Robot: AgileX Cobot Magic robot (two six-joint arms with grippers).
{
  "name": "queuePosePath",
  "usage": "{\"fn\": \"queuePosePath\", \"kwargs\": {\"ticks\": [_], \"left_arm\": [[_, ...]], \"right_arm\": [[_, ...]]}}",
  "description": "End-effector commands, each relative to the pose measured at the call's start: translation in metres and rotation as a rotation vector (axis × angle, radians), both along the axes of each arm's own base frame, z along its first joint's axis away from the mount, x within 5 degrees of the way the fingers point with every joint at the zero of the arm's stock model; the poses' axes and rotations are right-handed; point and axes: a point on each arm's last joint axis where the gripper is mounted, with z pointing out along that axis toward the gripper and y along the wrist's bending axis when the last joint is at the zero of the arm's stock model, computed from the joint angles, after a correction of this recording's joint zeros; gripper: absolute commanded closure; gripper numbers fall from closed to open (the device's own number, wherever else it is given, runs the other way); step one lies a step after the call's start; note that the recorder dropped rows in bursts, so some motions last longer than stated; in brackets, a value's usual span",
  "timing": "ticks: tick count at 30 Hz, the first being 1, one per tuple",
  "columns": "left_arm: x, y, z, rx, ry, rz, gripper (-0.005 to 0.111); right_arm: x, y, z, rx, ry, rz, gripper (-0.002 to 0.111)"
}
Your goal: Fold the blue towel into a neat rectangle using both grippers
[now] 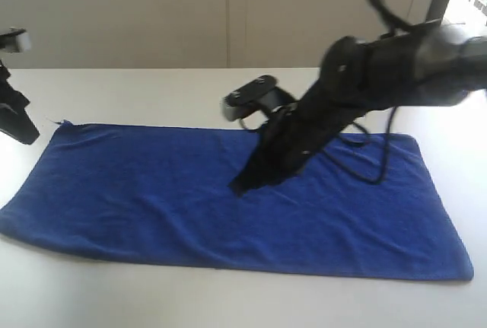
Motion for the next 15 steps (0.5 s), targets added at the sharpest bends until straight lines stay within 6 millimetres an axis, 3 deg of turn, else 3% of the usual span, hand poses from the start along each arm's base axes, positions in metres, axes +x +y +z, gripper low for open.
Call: {"fn": "queuePosePath", "kwargs": {"ticks": [1, 4, 7, 10, 15], "left_arm": [[-0.028, 0.042, 0.016, -0.264, -0.086, 0.136, 0.107], [-0.045, 0.076, 0.01, -0.271, -0.089, 0.26, 0.107], [-0.057, 0.094, 0.002, -0.31, -0.075, 0.352, 0.107], [-0.06, 0.098, -0.004, -0.327, -0.073, 0.391, 0.107], [-0.059, 0.097, -0.011, -0.347, -0.095, 0.44, 0.107]], "right_arm": [[0.007, 0.07, -0.005, 0.031, -0.137, 0.142, 0.108], [0.004, 0.111, -0.009, 0.046, -0.213, 0.234, 0.101], [-0.004, 0.152, -0.017, 0.058, -0.276, 0.33, 0.085], [-0.012, 0.185, -0.029, 0.063, -0.307, 0.406, 0.066], [-0.015, 0.212, -0.051, 0.08, -0.293, 0.434, 0.064]]}}
